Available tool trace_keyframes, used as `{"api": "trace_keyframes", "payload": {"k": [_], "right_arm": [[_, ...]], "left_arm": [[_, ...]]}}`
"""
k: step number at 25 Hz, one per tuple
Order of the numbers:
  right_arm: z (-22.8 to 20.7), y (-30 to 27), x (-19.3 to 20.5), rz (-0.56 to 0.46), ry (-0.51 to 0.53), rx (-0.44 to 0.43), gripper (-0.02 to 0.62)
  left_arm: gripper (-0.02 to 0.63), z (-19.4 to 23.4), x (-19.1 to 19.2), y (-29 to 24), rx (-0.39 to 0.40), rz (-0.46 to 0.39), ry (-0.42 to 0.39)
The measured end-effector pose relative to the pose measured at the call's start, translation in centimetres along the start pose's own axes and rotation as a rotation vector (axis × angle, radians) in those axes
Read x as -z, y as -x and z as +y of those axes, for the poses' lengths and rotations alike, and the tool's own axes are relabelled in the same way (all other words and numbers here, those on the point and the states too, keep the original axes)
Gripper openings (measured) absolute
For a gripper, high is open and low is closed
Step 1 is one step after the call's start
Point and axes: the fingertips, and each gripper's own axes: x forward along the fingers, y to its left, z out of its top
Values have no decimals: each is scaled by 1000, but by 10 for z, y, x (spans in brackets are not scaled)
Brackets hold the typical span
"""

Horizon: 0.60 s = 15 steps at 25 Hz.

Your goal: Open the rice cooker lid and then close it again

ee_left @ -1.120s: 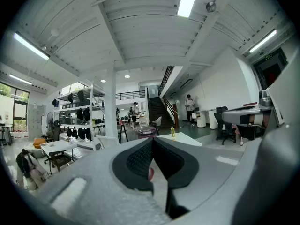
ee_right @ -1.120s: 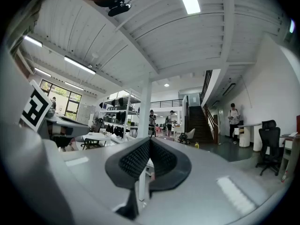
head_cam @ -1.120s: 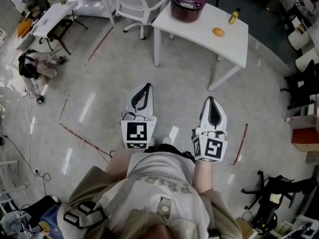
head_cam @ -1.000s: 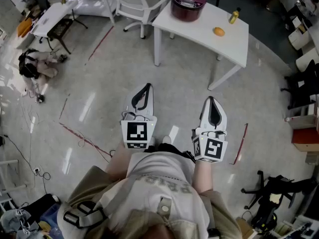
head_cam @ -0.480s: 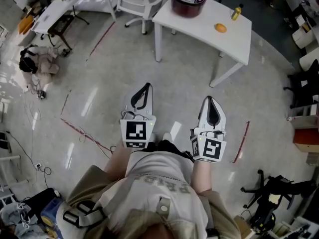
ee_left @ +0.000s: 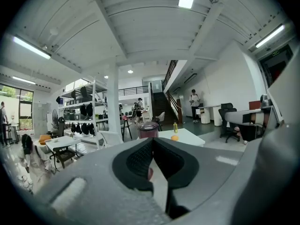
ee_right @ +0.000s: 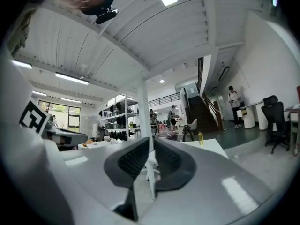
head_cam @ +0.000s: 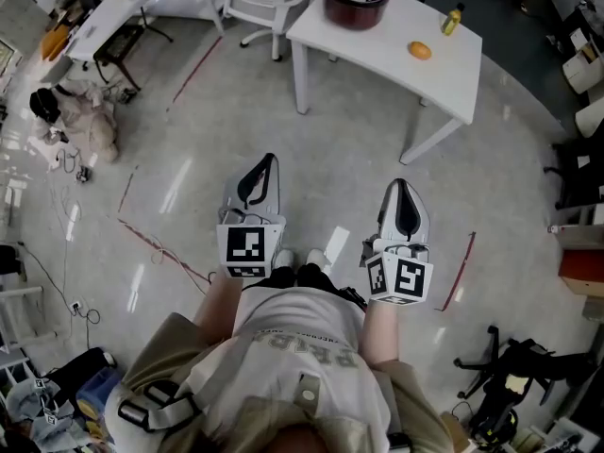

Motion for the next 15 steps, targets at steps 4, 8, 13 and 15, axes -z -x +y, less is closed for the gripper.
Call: {"api": "trace_keyframes", "payload": {"k": [4, 8, 13, 15], "right_arm": [[-12, -4, -3, -10, -31, -42, 213], [-29, -4, -8, -21, -22, -56, 256], [-51, -4, -12, -24, -35, -52, 258], [-56, -7, -9, -19, -42, -49, 258]], "left_arm": [[180, -7, -4, -12, -2, 2, 19], [249, -18, -8, -21, -19, -1, -2], [249, -25, -13, -27, -35, 6, -24], [249, -22, -11, -28, -44, 17, -30]]}}
